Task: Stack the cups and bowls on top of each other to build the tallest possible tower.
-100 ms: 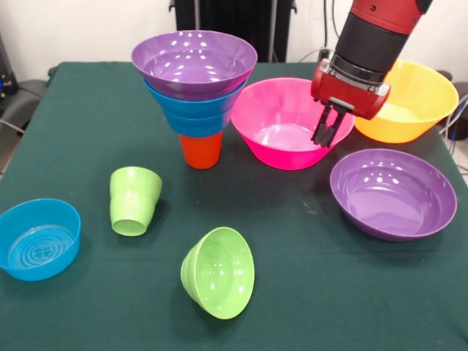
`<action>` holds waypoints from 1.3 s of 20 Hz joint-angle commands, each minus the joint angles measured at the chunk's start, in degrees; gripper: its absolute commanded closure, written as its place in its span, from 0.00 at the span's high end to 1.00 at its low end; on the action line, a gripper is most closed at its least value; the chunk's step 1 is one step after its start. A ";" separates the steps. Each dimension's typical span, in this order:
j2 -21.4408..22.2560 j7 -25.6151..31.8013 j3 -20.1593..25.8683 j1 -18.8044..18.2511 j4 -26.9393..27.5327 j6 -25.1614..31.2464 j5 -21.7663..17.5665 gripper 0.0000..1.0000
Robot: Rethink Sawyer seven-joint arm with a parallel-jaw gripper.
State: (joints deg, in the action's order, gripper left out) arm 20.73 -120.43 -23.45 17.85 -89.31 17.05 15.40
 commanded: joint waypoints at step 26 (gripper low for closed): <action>-1.53 -11.09 6.99 1.00 -2.16 0.79 3.46 1.00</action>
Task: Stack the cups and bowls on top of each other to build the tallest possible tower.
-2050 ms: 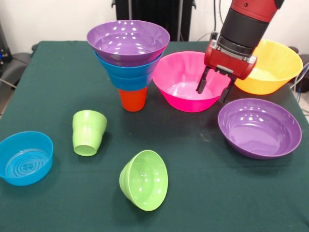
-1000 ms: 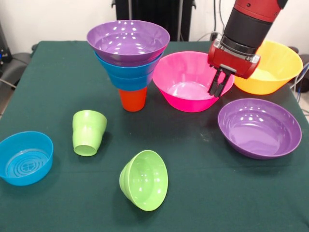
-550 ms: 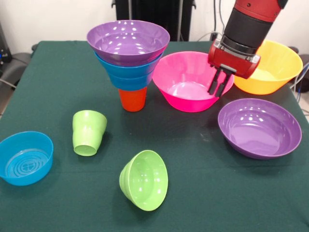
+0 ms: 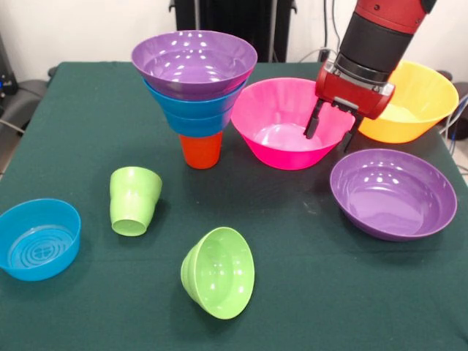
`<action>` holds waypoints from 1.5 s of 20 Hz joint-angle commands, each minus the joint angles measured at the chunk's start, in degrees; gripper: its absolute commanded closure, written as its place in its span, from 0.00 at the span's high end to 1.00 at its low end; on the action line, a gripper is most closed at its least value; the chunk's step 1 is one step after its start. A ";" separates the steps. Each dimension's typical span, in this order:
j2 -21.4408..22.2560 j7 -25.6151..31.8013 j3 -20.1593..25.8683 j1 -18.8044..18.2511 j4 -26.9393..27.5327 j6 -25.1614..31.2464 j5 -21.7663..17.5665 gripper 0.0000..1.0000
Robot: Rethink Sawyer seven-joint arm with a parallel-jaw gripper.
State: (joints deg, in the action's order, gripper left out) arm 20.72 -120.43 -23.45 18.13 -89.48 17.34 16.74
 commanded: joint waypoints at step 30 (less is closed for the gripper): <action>-5.63 -11.48 10.83 -0.77 -4.65 1.90 6.96 1.00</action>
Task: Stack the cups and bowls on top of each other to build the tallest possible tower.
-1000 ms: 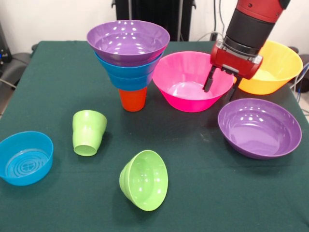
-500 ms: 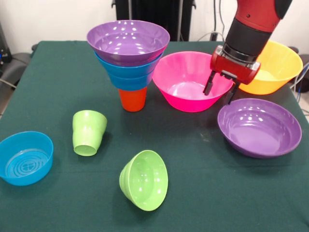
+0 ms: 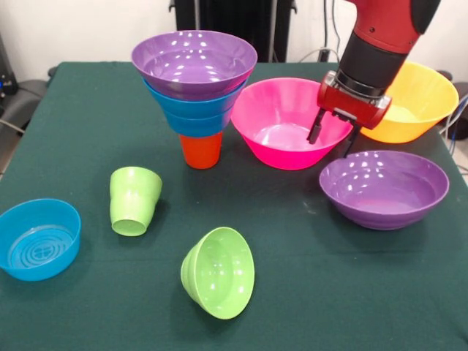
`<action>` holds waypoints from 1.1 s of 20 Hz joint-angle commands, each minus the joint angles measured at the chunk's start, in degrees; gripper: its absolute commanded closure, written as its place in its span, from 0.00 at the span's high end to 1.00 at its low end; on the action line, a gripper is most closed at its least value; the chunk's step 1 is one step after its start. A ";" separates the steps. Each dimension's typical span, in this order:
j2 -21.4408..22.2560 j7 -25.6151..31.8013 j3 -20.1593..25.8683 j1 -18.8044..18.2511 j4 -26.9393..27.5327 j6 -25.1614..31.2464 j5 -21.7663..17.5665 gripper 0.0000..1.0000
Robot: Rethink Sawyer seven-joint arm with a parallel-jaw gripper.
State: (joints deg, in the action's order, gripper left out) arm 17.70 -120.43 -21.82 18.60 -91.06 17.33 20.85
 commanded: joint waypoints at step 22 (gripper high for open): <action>-2.44 -11.23 7.54 -0.33 -1.47 5.81 4.25 0.00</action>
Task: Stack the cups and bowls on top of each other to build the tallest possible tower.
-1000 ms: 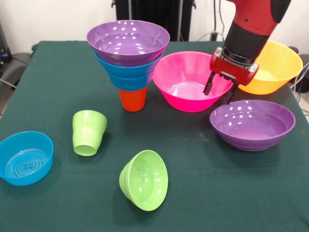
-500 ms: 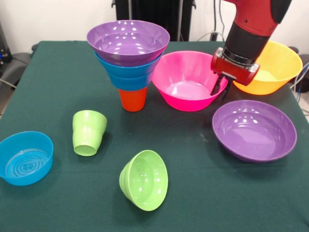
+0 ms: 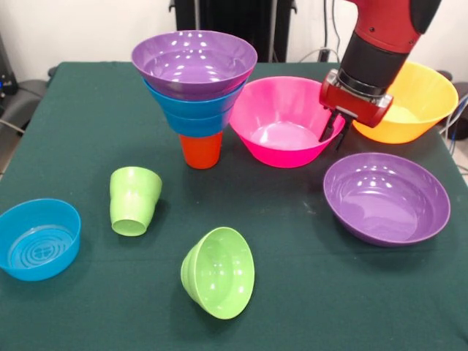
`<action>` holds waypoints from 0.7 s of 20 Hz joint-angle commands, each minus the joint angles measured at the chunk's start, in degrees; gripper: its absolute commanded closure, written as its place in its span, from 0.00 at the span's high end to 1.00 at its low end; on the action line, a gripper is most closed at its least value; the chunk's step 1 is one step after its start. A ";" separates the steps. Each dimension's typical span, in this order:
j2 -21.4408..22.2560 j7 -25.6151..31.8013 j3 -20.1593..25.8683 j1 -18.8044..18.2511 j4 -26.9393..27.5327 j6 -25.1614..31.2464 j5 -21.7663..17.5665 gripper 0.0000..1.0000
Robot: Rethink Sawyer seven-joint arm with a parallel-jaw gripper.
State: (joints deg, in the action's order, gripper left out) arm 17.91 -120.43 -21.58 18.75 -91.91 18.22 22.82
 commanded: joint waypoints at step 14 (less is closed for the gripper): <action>3.06 -12.00 11.45 -3.38 -3.71 6.81 6.83 0.00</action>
State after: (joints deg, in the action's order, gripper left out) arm 20.70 -120.43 -20.21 16.63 -93.38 20.24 26.10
